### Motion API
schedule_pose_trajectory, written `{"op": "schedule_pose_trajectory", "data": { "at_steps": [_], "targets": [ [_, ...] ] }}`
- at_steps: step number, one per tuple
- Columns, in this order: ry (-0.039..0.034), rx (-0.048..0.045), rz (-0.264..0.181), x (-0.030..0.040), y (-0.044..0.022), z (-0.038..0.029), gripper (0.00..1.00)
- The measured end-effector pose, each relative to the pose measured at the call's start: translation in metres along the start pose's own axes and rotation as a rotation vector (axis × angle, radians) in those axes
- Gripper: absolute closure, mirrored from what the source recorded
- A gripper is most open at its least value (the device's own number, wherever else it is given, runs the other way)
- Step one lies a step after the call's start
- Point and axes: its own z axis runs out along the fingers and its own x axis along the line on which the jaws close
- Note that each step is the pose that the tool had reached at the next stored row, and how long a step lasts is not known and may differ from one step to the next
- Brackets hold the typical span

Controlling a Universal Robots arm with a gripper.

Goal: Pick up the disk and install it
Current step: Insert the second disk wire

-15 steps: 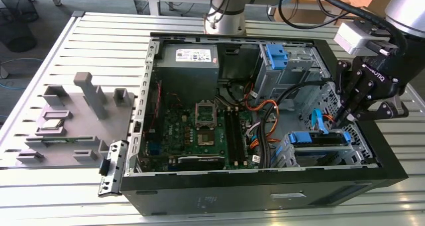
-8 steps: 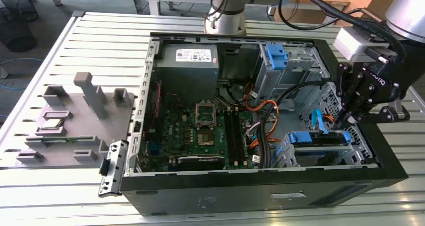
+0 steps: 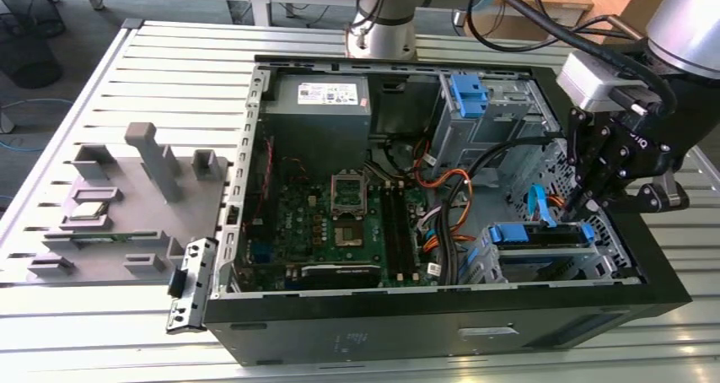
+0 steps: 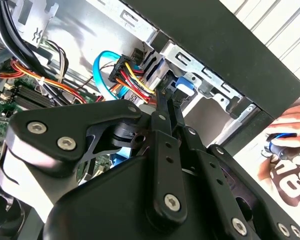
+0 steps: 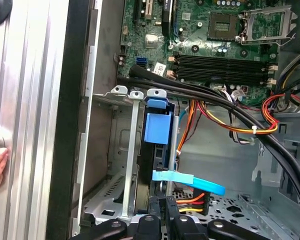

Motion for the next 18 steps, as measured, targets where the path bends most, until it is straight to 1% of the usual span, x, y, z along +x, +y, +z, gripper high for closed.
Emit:
{"op": "schedule_pose_trajectory", "data": {
  "at_steps": [4, 7, 13, 15, 18],
  "targets": [
    [-0.0109, 0.0128, 0.001, 0.003, 0.0034, 0.0011, 0.83],
    [-0.0176, 0.0232, 0.001, 0.0058, 0.0052, 0.0023, 0.83],
    [-0.0286, 0.0545, 0.004, 0.0087, 0.0104, 0.0038, 0.83],
    [-0.0315, 0.0579, 0.004, 0.0087, 0.0114, 0.0039, 0.83],
    [-0.0324, 0.0617, 0.004, 0.0089, 0.0124, 0.0042, 0.83]
  ]
}}
